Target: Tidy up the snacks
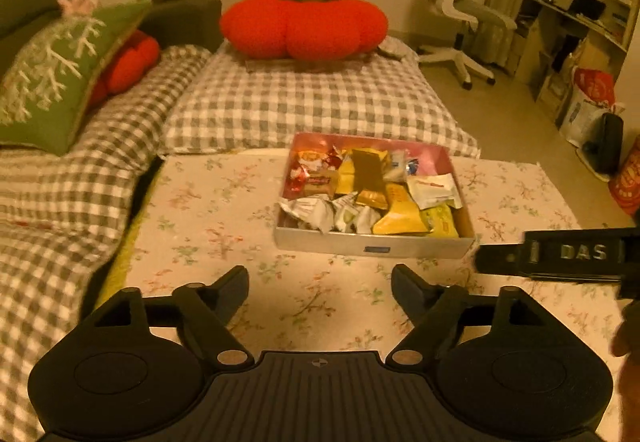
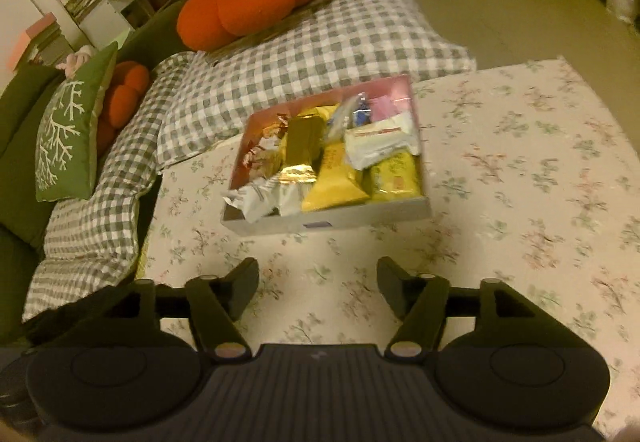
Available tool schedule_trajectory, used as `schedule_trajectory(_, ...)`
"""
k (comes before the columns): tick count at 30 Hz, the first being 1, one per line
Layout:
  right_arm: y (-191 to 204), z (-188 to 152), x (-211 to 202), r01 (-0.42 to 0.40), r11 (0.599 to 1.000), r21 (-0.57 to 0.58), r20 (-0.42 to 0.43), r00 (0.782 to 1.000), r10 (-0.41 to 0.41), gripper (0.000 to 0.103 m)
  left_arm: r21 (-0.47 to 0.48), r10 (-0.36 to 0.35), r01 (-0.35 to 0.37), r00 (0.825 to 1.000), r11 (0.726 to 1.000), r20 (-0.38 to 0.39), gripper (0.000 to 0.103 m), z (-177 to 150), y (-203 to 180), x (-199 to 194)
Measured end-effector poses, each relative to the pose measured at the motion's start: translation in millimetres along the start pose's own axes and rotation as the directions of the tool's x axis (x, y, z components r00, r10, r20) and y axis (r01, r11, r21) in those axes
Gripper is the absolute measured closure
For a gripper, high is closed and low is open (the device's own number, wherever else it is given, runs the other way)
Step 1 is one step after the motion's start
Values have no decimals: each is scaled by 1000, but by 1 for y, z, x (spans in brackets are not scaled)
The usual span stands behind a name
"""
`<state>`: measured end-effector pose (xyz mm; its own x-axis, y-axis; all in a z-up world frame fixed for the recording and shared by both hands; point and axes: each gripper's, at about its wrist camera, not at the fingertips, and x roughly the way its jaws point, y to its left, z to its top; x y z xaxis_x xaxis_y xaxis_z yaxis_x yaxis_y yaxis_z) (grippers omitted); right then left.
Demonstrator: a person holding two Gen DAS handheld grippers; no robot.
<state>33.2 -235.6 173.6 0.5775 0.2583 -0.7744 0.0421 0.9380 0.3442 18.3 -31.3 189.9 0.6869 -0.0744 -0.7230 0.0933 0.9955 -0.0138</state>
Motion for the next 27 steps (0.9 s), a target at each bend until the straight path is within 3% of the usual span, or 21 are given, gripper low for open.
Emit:
schedule_trajectory(2, 3, -11, -10, 45, 997, -59, 59, 997, -41, 19, 32, 57, -58, 998, 998, 30, 17, -8, -2, -3)
schedule_trajectory(4, 5, -18, -14, 92, 990, -105, 115, 990, -80, 11, 79, 102, -107, 993, 991, 63, 13, -16, -4, 0)
schedule_trajectory(8, 10, -29, -12, 161, 965, -206, 184, 975, -123, 7, 156, 137, -146, 988, 977, 66, 13, -24, -5, 13)
schedule_trajectory(12, 9, -30, -6, 147, 966, -214, 174, 979, -110, 4, 139, 119, -132, 988, 982, 95, 3, -21, -1, 11)
schedule_trajectory(18, 15, -39, 1, 164, 962, -217, 137, 981, -136, 3, 64, 31, -31, 999, 997, -6, 1, -21, 4, 26)
schedule_trajectory(27, 13, -43, -4, 170, 967, -191, 147, 979, -143, 1, 47, 18, -16, 999, 999, -41, 1, -27, 6, 32)
